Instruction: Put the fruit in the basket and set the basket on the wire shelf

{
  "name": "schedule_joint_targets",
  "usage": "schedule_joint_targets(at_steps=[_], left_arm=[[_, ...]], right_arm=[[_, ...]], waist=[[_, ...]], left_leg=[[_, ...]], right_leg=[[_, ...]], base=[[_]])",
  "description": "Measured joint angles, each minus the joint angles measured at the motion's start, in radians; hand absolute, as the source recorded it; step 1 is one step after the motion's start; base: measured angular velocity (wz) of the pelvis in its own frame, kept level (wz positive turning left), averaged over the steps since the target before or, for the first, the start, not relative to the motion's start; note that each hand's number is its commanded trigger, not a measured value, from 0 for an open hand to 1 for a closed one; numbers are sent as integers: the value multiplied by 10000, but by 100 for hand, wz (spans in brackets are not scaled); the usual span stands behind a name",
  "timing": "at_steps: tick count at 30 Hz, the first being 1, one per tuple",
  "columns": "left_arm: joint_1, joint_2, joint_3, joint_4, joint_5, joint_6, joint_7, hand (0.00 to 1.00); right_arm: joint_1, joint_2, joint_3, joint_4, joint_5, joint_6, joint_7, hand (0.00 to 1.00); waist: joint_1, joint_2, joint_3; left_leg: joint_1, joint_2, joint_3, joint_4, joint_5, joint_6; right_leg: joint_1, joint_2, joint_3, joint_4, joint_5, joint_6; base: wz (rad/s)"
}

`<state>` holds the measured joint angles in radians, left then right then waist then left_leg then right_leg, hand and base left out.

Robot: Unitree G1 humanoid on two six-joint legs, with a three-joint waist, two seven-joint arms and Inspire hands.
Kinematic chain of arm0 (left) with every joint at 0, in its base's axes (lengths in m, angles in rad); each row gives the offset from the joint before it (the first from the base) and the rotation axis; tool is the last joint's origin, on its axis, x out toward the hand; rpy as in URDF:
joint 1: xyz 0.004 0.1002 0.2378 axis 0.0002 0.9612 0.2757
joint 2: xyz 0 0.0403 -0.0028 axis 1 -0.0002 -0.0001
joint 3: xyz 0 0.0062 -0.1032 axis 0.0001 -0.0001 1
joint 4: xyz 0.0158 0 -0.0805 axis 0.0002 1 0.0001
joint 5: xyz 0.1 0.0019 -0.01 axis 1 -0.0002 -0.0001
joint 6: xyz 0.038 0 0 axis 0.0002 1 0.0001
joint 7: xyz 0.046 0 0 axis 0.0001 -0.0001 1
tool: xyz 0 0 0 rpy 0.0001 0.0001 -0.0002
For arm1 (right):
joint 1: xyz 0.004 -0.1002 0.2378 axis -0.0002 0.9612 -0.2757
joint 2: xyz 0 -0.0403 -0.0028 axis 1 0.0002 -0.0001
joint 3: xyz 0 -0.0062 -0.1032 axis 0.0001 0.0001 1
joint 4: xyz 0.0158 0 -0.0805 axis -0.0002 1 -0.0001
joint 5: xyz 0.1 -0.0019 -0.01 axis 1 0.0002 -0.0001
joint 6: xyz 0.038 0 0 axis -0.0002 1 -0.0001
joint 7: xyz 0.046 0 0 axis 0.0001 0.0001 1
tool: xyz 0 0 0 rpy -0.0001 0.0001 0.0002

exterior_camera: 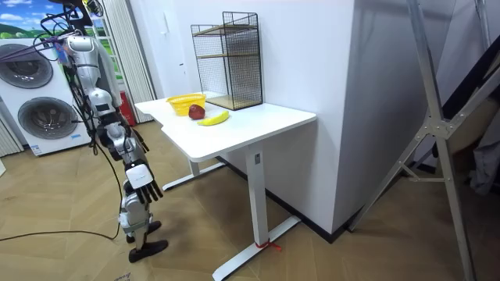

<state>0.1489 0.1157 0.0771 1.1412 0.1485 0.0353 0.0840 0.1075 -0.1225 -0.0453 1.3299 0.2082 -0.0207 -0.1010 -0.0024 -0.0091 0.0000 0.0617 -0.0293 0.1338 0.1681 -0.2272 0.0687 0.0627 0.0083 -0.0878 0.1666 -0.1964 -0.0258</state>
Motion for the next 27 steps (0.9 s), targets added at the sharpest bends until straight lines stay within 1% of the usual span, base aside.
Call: schedule_joint_targets(at_steps=[2, 8, 10, 12, 14, 19, 22, 25, 26, 27], left_arm=[[34, -68, 193, -1, 0, 0, 0, 0], [126, -75, 234, 0, 0, 0, 1, 0], [155, -88, 333, 0, -11, 1, 1, 0], [171, -96, 431, 0, -11, 2, 0, 0], [188, -118, 503, 5, -16, 7, 0, 0], [317, -118, 481, 7, -362, 11, 0, 0], [403, -124, 485, 44, -369, 11, -1, 0], [393, -152, 492, 92, -364, 14, -1, 0], [392, -160, 494, 93, -373, 14, 0, 0], [395, -173, 498, 93, -387, 14, 1, 0]], right_arm=[[134, 43, -199, 3, 339, 3, -1, 0], [246, 42, -219, 19, 613, 6, -171, 0], [243, 60, -485, 24, 659, 6, -189, 0], [238, 63, -677, 44, 731, 44, -204, 0], [251, 73, -763, 50, 1013, 223, -215, 0], [325, 79, -760, 37, 1244, 265, -192, 0], [335, 78, -760, 123, 1400, 323, -183, 0], [327, 80, -765, 141, 1464, 363, -177, 0], [313, 80, -766, 137, 1621, 364, -180, 0], [292, 80, -777, 136, 1990, 366, -187, 0]], waist=[[-23, 19, -10], [-138, 32, -15], [-176, 48, -8], [-194, 50, 2], [-197, 87, 20], [-211, 82, 28], [-215, 92, 23], [-218, 125, 35], [-213, 137, 29], [-217, 101, 4]], left_leg=[[-31, -7, 0, -3, 0, 0], [6, 5, 103, 0, 1, 1], [55, 5, 114, 0, 1, 1], [102, 6, 144, -1, 1, 1], [176, 10, 165, -21, 0, 0], [182, 16, 157, -45, -1, 1], [181, 16, 158, -42, -1, 1], [165, 13, 157, -38, -1, 2], [177, 13, 158, -39, -1, 2], [190, 12, 155, -39, -1, 2]], right_leg=[[-51, -2, 0, 7, 1, 1], [-66, -39, 56, 9, 2, 3], [-18, -37, 61, 3, 2, 3], [24, -36, 63, 1, 3, 5], [79, -7, 73, 14, 3, 6], [78, 15, 72, 40, 6, 6], [89, 16, 72, 44, 8, 5], [90, 13, 61, 41, 11, 9], [87, 12, 58, 39, 11, 10], [90, 10, 61, 38, 11, 10]], base=[[0], [-5], [-3], [-2], [-2], [0], [0], [0], [0], [0]])
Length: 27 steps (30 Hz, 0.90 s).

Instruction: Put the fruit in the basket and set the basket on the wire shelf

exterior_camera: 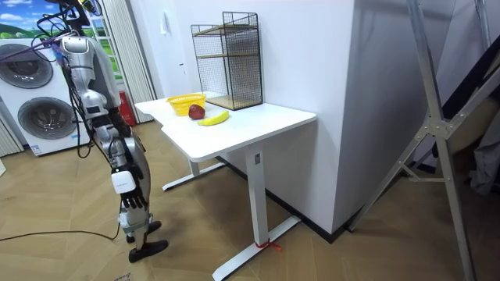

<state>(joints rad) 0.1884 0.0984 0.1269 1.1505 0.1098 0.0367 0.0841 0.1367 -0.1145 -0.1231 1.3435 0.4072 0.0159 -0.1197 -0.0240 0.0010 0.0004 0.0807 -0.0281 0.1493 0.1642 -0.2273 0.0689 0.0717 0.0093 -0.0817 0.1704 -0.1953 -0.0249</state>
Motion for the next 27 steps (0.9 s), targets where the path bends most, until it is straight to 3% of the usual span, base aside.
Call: schedule_joint_targets(at_steps=[4, 7, 10, 12, 18, 21, 27], left_arm=[[2, -78, 174, -14, 15, -1, 10, 0], [86, -79, 284, -13, 30, -4, 10, 0], [230, -79, 623, -91, 79, 24, 10, 0], [427, -71, 1094, -207, 64, 29, 9, 0], [520, -19, 1292, -336, 39, 51, 9, 0], [557, 46, 1317, -444, 95, 60, 9, 0], [714, 150, 1268, -1040, 40, 53, 9, 0]], right_arm=[[-14, 5, -366, 76, 876, 61, -5, 0], [-24, 9, -1318, 94, 1691, 89, -136, 0], [-65, -17, -2470, 50, 3270, 130, -556, 0], [-302, -81, -3818, -48, 4650, 208, -930, 0], [-496, -169, -5816, -1378, 7140, 43, -2331, 0], [-633, -239, -6490, -2366, 7521, -221, -3271, 0], [-743, -509, -6479, -5127, 6501, -811, -5304, 0]], waist=[[-30, 10, 2], [-198, 39, 27], [-472, -22, 10], [-745, -71, 7], [-1137, -168, 8], [-1275, -259, 9], [-1342, -342, 11]], left_leg=[[-7, 0, -10, -1, 0, 0], [3, -9, -55, 5, -1, 1], [0, -21, -156, 25, -2, 2], [2, -20, -146, 24, -2, 2], [34, -34, -119, 32, -1, 3], [2, -44, -112, 25, 0, 5], [-270, -28, 95, 28, 11, 20]], right_leg=[[33, -7, -1, -1, 0, 0], [125, -2, -3, -8, -1, 0], [121, -11, -44, -12, -1, 1], [157, 0, -15, -1, -4, 1], [121, -6, -6, -6, -18, 18], [78, 2, 74, -9, -30, 30], [-323, 19, 270, 201, -40, 41]], base=[[0], [4], [8], [0], [-3], [0], [-11]])
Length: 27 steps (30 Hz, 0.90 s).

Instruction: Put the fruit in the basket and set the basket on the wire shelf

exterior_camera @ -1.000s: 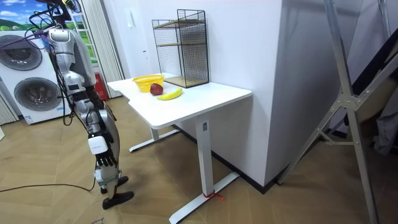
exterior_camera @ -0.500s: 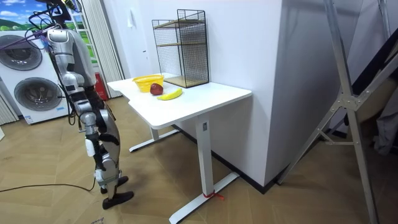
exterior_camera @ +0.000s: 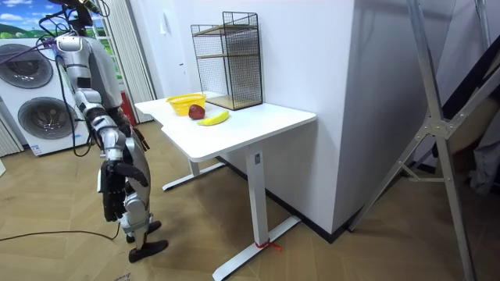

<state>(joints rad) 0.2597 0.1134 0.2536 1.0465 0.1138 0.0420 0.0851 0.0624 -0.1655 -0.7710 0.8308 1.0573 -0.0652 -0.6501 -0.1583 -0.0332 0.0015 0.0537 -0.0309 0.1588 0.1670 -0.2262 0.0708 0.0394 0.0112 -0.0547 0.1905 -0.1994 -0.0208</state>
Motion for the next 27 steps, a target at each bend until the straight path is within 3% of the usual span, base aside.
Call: schedule_joint_targets(at_steps=[2, 4, 9, 12, 19, 21, 27], left_arm=[[-8, 94, -48, -396, 88, -17, 3, 0], [-8, 181, -282, -459, -24, -79, 43, 0], [-16, 173, -956, -549, 115, -104, 354, 0], [40, 190, -1143, -549, 164, -114, 361, 0], [-24, 180, -1590, -449, 123, -310, 367, 0], [-72, 184, -1639, -166, 118, -442, 366, 0], [-54, 279, -1986, -8, 117, -439, 363, 0]], right_arm=[[-30, -29, 15, -1601, -526, -137, -879, 0], [-108, -34, 27, -2753, -1070, -271, -1504, 0], [-186, -162, 418, -5603, -4054, -683, -3439, 0], [-187, -346, 479, -6822, -5665, -821, -4016, 0], [-150, -533, 1414, -9188, -8676, -871, -4134, 0], [-142, -580, 2196, -9794, -9261, -871, -3992, 0], [-56, -683, 3655, -10432, -9496, -846, -2809, 0]], waist=[[-1, -111, 42], [-1, -154, 15], [13, -61, -29], [32, 50, -66], [302, 96, -64], [379, 44, -50], [697, -163, -13]], left_leg=[[-98, 4, 28, -4, 15, 9], [-85, 5, 66, -5, 15, 9], [-206, 9, 45, 0, 15, 9], [-249, -6, 36, 28, 17, 14], [-225, 18, 44, 37, 38, -2], [-243, 20, 71, 46, 48, -18], [-268, 43, 34, 7, 52, -26]], right_leg=[[-103, 18, 77, 25, 0, 0], [-151, 34, 163, 35, 1, -1], [-274, 37, 158, 111, 1, 0], [-345, 32, 104, 129, 10, 1], [-413, 57, 119, 135, 16, -11], [-460, 73, 138, 152, 31, -36], [-481, 75, 125, 126, 35, -43]], base=[[-5], [-10], [0], [0], [0], [-4], [0]])
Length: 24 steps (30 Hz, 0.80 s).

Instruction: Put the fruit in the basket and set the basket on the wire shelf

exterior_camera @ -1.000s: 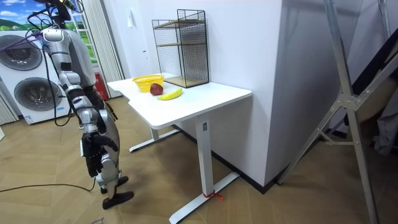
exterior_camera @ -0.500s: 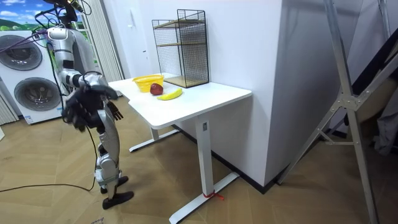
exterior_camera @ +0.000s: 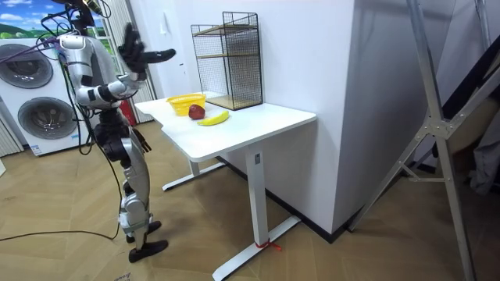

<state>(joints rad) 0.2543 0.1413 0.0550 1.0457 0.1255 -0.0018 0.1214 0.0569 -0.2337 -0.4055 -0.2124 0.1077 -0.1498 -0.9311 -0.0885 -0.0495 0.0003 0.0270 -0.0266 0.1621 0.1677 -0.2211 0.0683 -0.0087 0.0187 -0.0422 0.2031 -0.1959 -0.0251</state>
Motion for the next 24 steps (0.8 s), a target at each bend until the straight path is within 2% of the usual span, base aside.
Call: schedule_joint_targets(at_steps=[3, 5, 7, 11, 14, 15, 19, 24], left_arm=[[-3, 61, -13, 0, 0, 0, 0, 0], [25, 162, -14, 0, 19, 0, 0, 0], [37, 169, -7, -10, 224, 5, 0, 0], [30, 176, -17, -172, 227, 5, -16, 0], [45, 175, -39, -212, 227, 5, -16, 0], [41, 174, -52, -211, 228, 4, -16, 0], [21, 174, -51, -211, 227, 0, -17, 0], [45, 198, -64, -203, 227, 0, -50, 0]], right_arm=[[-2, -1, 408, -8, 18, 88, 799, 0], [-8, -50, 758, -7, 60, 209, 1696, 0], [-97, -53, 899, -6, 61, 218, 2394, 0], [-401, -69, 1157, 49, 57, 218, 3767, 0], [-592, -200, 1673, 477, 51, 245, 4526, 0], [-596, -309, 1893, 612, 54, 427, 4872, 0], [-596, -465, 2296, 839, 55, 615, 5866, 0], [-597, -473, 2501, 1165, 49, 638, 6608, 0]], waist=[[102, -50, -19], [185, -184, 12], [297, -225, 14], [386, -176, 28], [428, -92, 80], [431, -79, 77], [525, -51, 61], [680, -143, 39]], left_leg=[[22, 3, -37, 0, 0, 0], [25, 9, -77, 7, 1, 0], [24, 8, -76, 8, 1, 0], [53, -12, -126, 30, 1, 0], [141, -13, -218, 23, 1, 0], [185, -12, -231, 17, 1, -1], [179, -5, -257, 9, 5, -7], [231, -19, -333, 9, 5, -7]], right_leg=[[100, -3, -21, -1, 0, 0], [123, -5, -33, -11, 1, 0], [116, -15, -60, -17, 1, 0], [283, -68, -229, -209, 14, 13], [413, -117, -361, -230, 15, 13], [459, -143, -387, -277, 15, 12], [478, -142, -428, -323, 19, 5], [605, -161, -495, -345, 21, 2]], base=[[4], [2], [0], [7], [9], [6], [2], [4]])
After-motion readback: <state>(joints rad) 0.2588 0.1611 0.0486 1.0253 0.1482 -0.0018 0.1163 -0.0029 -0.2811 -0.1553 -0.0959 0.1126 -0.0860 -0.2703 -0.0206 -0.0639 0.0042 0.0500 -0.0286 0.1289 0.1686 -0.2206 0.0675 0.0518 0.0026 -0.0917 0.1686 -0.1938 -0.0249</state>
